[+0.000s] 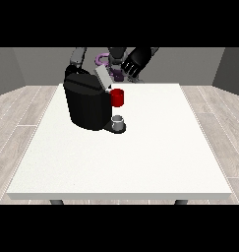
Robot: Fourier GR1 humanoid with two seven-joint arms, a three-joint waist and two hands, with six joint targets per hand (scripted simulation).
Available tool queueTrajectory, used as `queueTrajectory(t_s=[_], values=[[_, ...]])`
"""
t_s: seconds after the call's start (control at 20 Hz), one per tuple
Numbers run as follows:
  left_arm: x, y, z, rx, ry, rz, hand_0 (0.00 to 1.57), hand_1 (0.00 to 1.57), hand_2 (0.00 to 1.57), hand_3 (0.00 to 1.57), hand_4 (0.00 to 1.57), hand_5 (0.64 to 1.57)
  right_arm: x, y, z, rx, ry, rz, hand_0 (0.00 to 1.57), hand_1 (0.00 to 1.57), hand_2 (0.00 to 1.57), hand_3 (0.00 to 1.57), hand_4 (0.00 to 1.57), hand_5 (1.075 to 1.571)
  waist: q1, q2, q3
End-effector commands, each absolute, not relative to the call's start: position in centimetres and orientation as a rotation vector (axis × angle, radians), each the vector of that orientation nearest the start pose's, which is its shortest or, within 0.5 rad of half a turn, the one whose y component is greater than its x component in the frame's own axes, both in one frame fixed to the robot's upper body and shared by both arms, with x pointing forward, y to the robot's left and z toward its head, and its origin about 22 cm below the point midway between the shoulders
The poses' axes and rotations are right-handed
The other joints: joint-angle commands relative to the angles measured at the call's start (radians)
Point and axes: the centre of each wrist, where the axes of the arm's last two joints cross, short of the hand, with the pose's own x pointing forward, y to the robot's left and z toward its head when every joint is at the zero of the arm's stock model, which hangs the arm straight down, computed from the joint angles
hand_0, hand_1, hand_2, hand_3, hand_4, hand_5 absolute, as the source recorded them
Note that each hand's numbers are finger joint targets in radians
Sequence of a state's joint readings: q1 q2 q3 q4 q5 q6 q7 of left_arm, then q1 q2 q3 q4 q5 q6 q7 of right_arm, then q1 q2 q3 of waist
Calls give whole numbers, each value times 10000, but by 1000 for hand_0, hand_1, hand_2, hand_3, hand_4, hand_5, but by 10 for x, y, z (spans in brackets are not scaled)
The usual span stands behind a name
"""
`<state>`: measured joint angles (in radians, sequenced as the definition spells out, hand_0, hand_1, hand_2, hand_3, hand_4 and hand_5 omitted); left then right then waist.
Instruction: Insert the coffee pod into the coffee machine and close the lid
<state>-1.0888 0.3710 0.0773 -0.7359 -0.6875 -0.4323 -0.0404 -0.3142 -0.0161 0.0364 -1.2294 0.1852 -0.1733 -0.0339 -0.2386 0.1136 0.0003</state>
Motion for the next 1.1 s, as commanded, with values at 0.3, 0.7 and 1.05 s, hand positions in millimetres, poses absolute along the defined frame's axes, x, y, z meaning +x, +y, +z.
queueTrajectory(t_s=[0.3,0.7,1.05], values=[[457,250,261,6187,-15355,-10894,1239,1239,1290,1248,479,1571,325,-209,24,-2276,-16898,1939,0,0,0,0,37,1571,-566,1234,1],[458,252,278,6387,-15450,-11142,1188,1188,1258,1219,461,1571,340,-208,51,-2130,-17264,1422,0,0,0,0,0,1571,-648,1799,1],[461,241,247,5867,-15221,-11428,1251,1251,1290,1217,425,1571,342,-216,50,-2792,-16697,1235,0,0,0,0,0,1571,-276,1564,-3]])
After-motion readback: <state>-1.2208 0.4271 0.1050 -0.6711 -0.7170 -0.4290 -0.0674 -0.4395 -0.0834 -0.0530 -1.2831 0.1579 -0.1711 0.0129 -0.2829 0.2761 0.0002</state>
